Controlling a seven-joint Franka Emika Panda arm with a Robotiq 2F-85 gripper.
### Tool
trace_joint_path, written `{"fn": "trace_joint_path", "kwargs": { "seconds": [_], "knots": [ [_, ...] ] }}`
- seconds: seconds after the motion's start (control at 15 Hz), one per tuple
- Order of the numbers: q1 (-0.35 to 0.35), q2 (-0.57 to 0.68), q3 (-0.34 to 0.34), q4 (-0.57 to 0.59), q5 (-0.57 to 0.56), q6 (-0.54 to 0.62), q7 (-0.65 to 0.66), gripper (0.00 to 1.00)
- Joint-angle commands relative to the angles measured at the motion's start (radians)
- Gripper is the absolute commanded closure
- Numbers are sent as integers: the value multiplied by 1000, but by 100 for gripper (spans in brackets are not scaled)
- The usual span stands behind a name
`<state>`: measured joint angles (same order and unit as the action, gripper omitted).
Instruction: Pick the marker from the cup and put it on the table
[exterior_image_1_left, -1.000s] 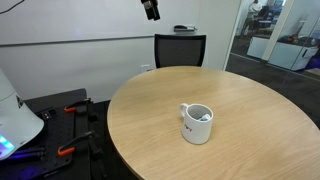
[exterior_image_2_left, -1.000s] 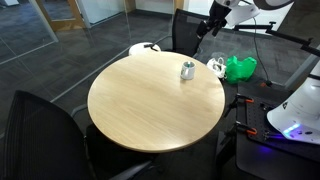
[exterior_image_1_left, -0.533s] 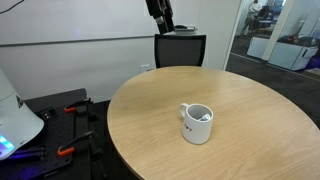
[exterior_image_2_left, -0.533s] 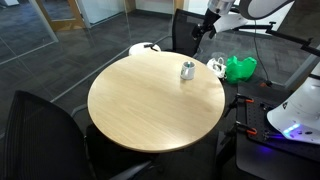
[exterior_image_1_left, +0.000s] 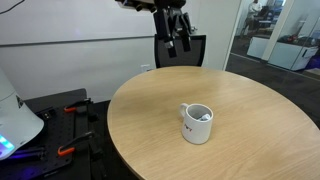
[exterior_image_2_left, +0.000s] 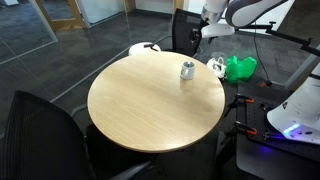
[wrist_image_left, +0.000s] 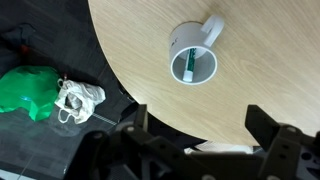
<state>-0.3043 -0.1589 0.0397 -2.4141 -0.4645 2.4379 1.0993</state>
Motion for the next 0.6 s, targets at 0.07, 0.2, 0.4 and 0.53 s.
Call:
{"fn": "trace_joint_path", "kwargs": {
  "seconds": [0.07, 0.2, 0.4, 0.53],
  "knots": [
    [46, 47, -60, 26, -4, -2, 43, 0],
    [56, 86, -78, 46, -2, 6, 59, 0],
    [60, 100, -81, 57, -2, 7, 65, 0],
    [60, 100, -81, 60, -2, 7, 65, 0]
  ]
}}
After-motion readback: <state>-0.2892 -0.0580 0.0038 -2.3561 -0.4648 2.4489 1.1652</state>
